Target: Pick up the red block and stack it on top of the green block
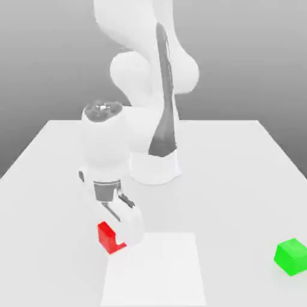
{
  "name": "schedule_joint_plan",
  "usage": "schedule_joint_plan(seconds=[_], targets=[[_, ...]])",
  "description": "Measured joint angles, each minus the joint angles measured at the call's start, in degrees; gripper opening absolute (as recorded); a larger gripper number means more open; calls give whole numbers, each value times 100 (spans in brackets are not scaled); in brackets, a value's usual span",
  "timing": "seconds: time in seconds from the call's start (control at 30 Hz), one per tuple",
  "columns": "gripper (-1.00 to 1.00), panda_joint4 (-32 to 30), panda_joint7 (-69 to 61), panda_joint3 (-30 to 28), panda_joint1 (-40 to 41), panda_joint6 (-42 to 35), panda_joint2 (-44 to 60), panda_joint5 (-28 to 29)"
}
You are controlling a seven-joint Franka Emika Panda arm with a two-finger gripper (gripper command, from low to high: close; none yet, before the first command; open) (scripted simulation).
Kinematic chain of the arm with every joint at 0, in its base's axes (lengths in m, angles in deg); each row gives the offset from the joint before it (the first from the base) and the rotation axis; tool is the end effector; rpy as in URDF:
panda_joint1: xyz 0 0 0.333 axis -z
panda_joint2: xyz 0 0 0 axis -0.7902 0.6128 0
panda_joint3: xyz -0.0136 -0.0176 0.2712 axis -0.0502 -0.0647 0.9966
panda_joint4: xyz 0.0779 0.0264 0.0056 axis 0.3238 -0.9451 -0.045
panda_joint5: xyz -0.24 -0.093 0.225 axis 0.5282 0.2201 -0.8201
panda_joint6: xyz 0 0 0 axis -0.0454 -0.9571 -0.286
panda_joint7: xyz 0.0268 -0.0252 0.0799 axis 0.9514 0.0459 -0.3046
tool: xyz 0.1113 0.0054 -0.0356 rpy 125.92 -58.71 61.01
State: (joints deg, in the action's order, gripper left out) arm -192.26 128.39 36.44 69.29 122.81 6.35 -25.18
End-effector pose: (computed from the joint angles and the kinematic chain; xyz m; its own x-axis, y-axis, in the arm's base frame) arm 0.3438 -0.0857 0.1926 -0.1469 -0.9892 0.0002 -0.9892 0.1469 -0.0022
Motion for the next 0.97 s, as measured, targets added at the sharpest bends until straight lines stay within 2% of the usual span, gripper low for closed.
schedule_joint_plan(seconds=[0.1,0.23,0.4,0.67,0.73,0.83,0.87,0.97], targets=[[-100,150,332,245,131,-344,-182,-23],[-100,445,1034,1057,428,-551,-80,53],[-100,1110,2402,1804,-995,-929,247,332],[-100,2097,4492,2414,-2324,-1489,743,759],[-100,2252,4914,2439,-2578,-1434,983,989],[-100,2341,5369,2114,-2905,-1006,1558,1520],[100,2359,5490,2003,-2995,-872,1727,1677],[100,2359,5490,2003,-2995,-872,1727,1677]])
